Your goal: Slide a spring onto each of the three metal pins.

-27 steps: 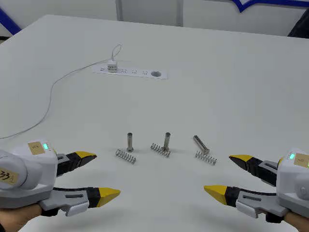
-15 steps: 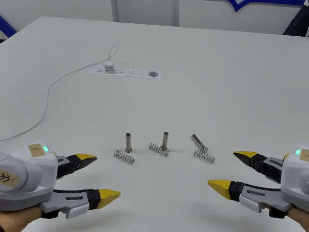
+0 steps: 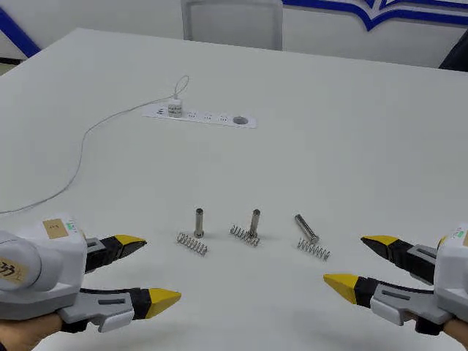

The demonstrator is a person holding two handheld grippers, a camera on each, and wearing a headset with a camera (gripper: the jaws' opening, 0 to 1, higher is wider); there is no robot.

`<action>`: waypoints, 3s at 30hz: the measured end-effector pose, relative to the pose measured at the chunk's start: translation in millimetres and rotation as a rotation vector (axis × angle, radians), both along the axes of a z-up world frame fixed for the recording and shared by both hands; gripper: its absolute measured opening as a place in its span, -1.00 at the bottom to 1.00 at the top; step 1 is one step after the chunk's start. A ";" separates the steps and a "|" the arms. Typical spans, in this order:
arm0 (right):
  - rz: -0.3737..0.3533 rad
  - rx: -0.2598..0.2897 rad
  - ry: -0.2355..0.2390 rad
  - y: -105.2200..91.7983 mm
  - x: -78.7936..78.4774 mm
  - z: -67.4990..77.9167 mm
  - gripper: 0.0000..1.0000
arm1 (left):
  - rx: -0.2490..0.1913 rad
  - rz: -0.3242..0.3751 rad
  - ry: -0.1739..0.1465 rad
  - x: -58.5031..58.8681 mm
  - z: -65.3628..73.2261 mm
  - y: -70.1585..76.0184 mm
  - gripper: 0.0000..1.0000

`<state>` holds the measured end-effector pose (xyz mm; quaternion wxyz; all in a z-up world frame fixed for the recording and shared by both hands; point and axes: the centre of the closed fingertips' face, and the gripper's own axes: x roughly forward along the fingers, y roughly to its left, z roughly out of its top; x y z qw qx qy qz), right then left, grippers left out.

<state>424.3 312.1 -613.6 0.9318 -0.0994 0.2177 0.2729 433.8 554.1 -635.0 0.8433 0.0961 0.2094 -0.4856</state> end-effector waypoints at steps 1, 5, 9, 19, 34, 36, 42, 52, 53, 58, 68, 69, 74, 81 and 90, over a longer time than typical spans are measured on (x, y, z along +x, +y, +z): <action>-0.005 0.003 0.001 -2.5 1.3 0.7 0.10 | 0.002 -0.002 0.001 -0.2 -0.6 -0.2 0.24; -0.015 -0.002 0.016 -7.0 4.5 1.9 0.05 | 0.003 -0.004 0.005 -0.5 -1.7 -0.8 0.23; -0.026 -0.007 0.050 -11.0 11.2 0.0 -0.04 | 0.003 -0.003 0.005 -0.8 -2.0 -0.7 0.23; -0.023 -0.072 0.128 -3.7 52.7 1.4 -0.23 | 0.007 -0.009 0.002 -1.9 -1.3 -2.0 0.21; -0.037 -0.204 0.283 16.2 101.4 -37.8 -0.50 | -0.004 -0.001 0.009 -0.5 -2.1 -0.8 0.17; -0.046 -0.208 0.304 14.0 106.6 -43.3 -0.52 | -0.006 -0.002 0.012 -0.3 -2.9 -0.8 0.16; -0.067 -0.209 0.354 13.7 117.0 -53.7 -0.59 | -0.007 -0.007 0.016 -0.8 -3.8 -0.9 0.15; -0.109 -0.223 0.424 15.4 121.5 -67.9 -0.73 | -0.012 -0.004 0.022 -0.3 -5.5 0.9 0.12; -0.116 -0.230 0.431 14.1 121.9 -70.4 -0.74 | -0.013 -0.003 0.022 -0.1 -5.4 1.2 0.12; -0.122 -0.231 0.448 13.9 121.0 -74.7 -0.76 | -0.014 -0.001 0.022 0.0 -5.2 1.5 0.11; -0.136 -0.207 0.491 15.2 118.4 -75.0 -0.79 | -0.005 -0.007 0.024 -3.0 -4.8 -1.0 0.09; -0.142 -0.197 0.497 14.4 119.2 -75.2 -0.80 | -0.005 -0.007 0.025 -3.2 -4.7 -1.2 0.09; -0.162 -0.147 0.494 12.5 119.5 -75.1 -0.82 | 0.001 -0.008 0.022 -3.4 -4.2 -1.4 0.08; -0.162 -0.126 0.436 9.9 113.1 -54.3 -0.82 | 0.003 -0.005 0.017 -1.6 -3.8 -0.5 0.06; -0.163 -0.117 0.364 7.7 95.0 -33.8 -0.82 | 0.013 -0.013 0.013 -2.8 -3.6 -1.6 0.04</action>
